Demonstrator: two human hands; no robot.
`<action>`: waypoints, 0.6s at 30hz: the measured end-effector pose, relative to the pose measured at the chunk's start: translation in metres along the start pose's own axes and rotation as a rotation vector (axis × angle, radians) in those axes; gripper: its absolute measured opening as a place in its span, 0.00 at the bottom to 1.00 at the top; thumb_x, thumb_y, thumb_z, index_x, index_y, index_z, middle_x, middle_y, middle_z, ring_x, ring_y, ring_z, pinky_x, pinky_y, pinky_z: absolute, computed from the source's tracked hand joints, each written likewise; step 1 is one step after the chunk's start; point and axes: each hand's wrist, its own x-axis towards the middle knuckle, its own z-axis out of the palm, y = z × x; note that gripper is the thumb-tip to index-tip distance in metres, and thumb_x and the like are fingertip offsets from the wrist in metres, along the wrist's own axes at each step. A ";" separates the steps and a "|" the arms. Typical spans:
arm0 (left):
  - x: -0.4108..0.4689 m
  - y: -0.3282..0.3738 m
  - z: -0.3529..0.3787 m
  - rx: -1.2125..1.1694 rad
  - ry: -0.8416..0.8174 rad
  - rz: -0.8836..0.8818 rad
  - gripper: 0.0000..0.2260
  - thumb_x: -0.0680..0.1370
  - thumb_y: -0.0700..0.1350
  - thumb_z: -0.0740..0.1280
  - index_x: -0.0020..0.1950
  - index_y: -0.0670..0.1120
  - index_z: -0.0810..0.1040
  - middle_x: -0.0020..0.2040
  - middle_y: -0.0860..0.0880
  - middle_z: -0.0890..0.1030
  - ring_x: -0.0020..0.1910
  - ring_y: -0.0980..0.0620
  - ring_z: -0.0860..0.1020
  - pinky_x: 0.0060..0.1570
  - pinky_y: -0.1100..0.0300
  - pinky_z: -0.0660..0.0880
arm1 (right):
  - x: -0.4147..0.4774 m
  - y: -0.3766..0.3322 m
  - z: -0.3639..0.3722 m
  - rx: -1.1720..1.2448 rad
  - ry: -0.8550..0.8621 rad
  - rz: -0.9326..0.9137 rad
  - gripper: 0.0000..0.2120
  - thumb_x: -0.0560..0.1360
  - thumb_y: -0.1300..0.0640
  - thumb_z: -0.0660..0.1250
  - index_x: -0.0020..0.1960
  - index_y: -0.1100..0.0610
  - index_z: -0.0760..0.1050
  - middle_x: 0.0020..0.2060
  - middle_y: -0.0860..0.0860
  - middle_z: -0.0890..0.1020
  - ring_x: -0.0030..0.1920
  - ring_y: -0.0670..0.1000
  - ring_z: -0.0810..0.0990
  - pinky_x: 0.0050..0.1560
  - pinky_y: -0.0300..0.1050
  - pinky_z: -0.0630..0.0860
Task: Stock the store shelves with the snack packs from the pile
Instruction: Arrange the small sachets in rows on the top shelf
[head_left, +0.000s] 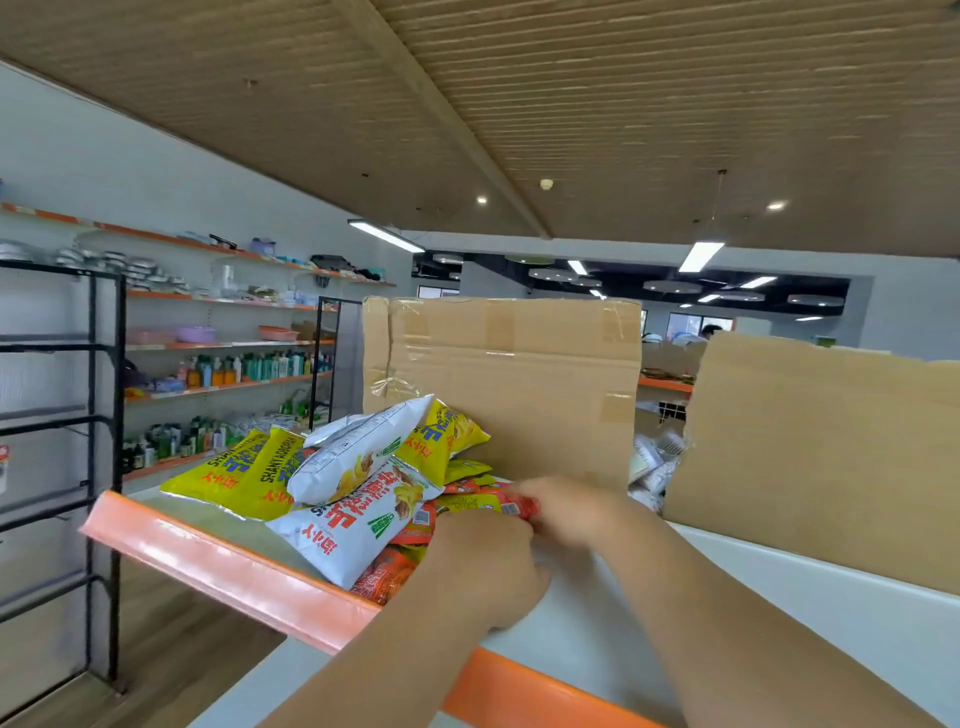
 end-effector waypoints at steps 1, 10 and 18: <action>-0.001 0.000 -0.002 -0.001 -0.010 0.006 0.18 0.80 0.59 0.59 0.58 0.49 0.78 0.57 0.47 0.81 0.60 0.44 0.77 0.57 0.53 0.71 | 0.003 0.003 0.007 -0.006 -0.011 0.008 0.07 0.78 0.51 0.63 0.52 0.45 0.78 0.50 0.50 0.83 0.48 0.51 0.78 0.45 0.41 0.72; -0.006 0.000 -0.011 -0.230 0.044 0.089 0.15 0.76 0.58 0.63 0.56 0.54 0.81 0.51 0.52 0.83 0.54 0.50 0.79 0.52 0.57 0.74 | -0.017 0.002 -0.010 -0.164 -0.027 0.093 0.02 0.75 0.56 0.68 0.46 0.50 0.78 0.44 0.49 0.79 0.42 0.52 0.72 0.35 0.40 0.67; -0.001 0.002 -0.008 -0.323 -0.014 0.034 0.18 0.68 0.61 0.64 0.57 0.61 0.76 0.62 0.56 0.75 0.64 0.51 0.72 0.61 0.51 0.72 | -0.028 0.002 -0.021 -0.185 -0.072 0.193 0.18 0.71 0.50 0.74 0.59 0.51 0.75 0.29 0.48 0.79 0.31 0.50 0.77 0.41 0.44 0.78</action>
